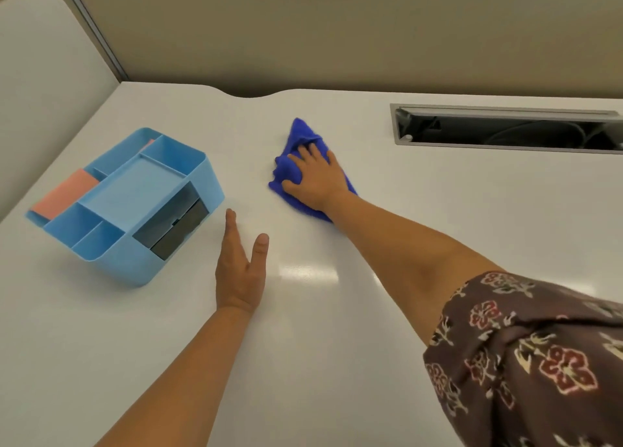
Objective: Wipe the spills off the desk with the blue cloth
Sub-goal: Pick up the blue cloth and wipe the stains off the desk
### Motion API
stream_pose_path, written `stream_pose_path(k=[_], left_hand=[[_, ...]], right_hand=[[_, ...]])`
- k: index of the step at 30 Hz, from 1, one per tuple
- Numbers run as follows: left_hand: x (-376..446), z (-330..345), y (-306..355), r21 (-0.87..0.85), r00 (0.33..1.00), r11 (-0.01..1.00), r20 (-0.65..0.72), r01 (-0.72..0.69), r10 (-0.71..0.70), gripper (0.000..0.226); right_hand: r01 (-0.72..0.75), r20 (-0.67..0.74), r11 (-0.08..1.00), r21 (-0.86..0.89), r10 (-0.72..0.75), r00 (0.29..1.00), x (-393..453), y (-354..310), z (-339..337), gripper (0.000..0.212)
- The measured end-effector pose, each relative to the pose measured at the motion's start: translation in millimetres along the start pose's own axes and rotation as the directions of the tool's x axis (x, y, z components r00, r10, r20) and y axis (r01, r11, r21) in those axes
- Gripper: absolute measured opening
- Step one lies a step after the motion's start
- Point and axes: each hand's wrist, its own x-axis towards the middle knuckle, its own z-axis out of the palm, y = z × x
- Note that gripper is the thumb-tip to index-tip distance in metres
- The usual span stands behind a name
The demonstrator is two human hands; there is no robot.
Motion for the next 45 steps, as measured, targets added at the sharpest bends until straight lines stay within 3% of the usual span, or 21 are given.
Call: stream_pose_path(k=[8,15,18,21,24,26,33,38,45], left_hand=[[1,-2,-1,-0.057,1.000,0.998,-0.013,-0.006,0.005,0.073],[2,1,-4,0.084,1.000,0.996,-0.008,-0.019,0.020,0.063],[0,3,-4,0.132,1.000,0.991,0.011,-0.021,0.020,0.066],[-1,4,-3,0.218,0.998,0.975,0.052,-0.037,0.026,0.069],[-5,6,-1,0.279,0.994,0.957,0.099,-0.074,0.047,0.072],[-14,10,3,0.252,0.989,0.961,0.124,-0.110,0.081,0.072],[-64,44,38,0.250,0.956,0.932,0.201,-0.262,0.215,0.071],[-99,65,70,0.149,0.976,0.967,0.097,-0.209,0.196,0.059],[-113,87,105,0.042,0.972,0.979,0.138,-0.199,0.192,0.046]], right_hand=[[0.207,0.038,0.978,0.040,-0.209,0.977,-111,-46,13,0.067],[0.248,0.016,0.967,0.059,-0.250,0.968,-225,-16,17,0.063],[0.163,-0.013,0.986,0.027,-0.163,0.987,-259,20,12,0.066],[-0.066,-0.082,0.997,0.030,0.068,0.994,-271,61,1,0.065],[-0.320,-0.146,0.946,0.054,0.324,0.935,-258,92,-7,0.054],[-0.391,-0.164,0.920,0.029,0.391,0.906,-252,98,-8,0.052],[-0.407,-0.141,0.912,0.055,0.411,0.901,-255,95,-10,0.057],[-0.341,-0.146,0.936,0.093,0.351,0.925,-274,86,-4,0.057],[-0.323,-0.105,0.937,0.131,0.337,0.936,-279,83,-9,0.063]])
